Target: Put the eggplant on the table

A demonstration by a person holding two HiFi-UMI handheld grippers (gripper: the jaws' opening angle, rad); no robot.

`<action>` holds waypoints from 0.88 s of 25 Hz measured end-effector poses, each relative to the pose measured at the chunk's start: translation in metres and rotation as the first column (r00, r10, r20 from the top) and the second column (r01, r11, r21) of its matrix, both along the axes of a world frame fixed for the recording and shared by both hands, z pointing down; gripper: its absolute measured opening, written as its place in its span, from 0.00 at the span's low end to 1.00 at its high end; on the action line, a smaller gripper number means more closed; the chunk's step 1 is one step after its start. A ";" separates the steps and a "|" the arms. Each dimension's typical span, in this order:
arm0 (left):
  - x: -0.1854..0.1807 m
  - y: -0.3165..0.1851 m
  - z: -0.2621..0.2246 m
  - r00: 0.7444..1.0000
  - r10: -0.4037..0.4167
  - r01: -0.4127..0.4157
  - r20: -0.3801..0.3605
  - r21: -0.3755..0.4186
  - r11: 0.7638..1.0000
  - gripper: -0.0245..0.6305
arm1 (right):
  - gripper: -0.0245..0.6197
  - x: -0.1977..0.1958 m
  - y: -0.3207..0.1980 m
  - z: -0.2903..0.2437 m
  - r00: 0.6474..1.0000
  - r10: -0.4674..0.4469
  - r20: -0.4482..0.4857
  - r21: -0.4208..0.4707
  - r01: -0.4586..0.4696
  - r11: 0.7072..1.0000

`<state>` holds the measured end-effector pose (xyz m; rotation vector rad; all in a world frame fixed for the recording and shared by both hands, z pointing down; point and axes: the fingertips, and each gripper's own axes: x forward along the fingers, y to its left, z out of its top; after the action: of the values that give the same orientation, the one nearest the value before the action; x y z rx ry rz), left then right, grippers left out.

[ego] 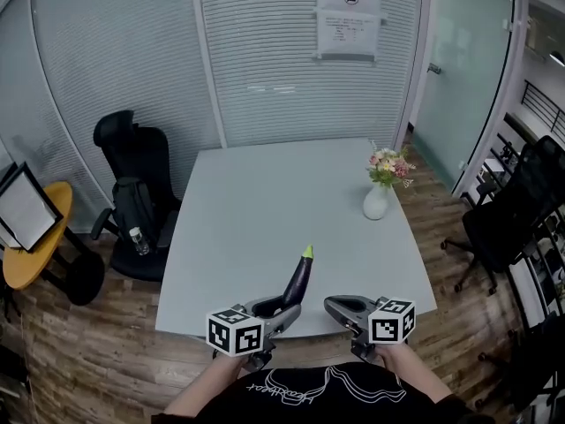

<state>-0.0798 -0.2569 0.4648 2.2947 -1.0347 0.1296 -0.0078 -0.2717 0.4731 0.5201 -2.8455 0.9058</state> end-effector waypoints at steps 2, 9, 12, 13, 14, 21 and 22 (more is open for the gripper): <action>-0.009 -0.014 0.005 1.000 0.002 -0.002 0.007 -0.009 1.000 0.33 | 0.05 -0.009 -0.013 0.003 1.000 0.004 -0.002 -0.007 -0.004 1.000; -0.027 -0.059 0.029 0.995 0.024 -0.023 0.101 -0.008 1.000 0.33 | 0.05 -0.020 -0.052 0.019 0.999 0.025 -0.027 -0.014 -0.025 1.000; -0.033 -0.071 0.048 0.990 0.039 -0.033 0.134 -0.043 0.999 0.33 | 0.05 -0.019 -0.062 0.025 0.998 0.050 -0.031 -0.025 -0.051 0.998; -0.036 -0.074 0.056 0.986 0.041 -0.034 0.159 -0.050 0.998 0.33 | 0.05 -0.019 -0.064 0.026 0.998 0.058 -0.031 -0.026 -0.058 0.998; -0.039 -0.078 0.063 0.982 0.043 -0.033 0.186 -0.055 0.998 0.33 | 0.05 -0.019 -0.067 0.026 0.997 0.065 -0.031 -0.026 -0.066 0.998; -0.050 -0.096 0.106 0.954 0.056 -0.033 0.293 -0.084 0.996 0.33 | 0.05 -0.011 -0.076 0.041 0.992 0.114 -0.054 -0.035 -0.116 0.993; -0.052 -0.098 0.112 0.953 0.056 -0.031 0.299 -0.089 0.996 0.33 | 0.05 -0.010 -0.077 0.044 0.991 0.122 -0.057 -0.038 -0.124 0.991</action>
<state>-0.1315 -0.3550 0.5768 2.2664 -1.1038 0.5462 -0.0181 -0.3483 0.5171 0.7115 -2.7651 0.9525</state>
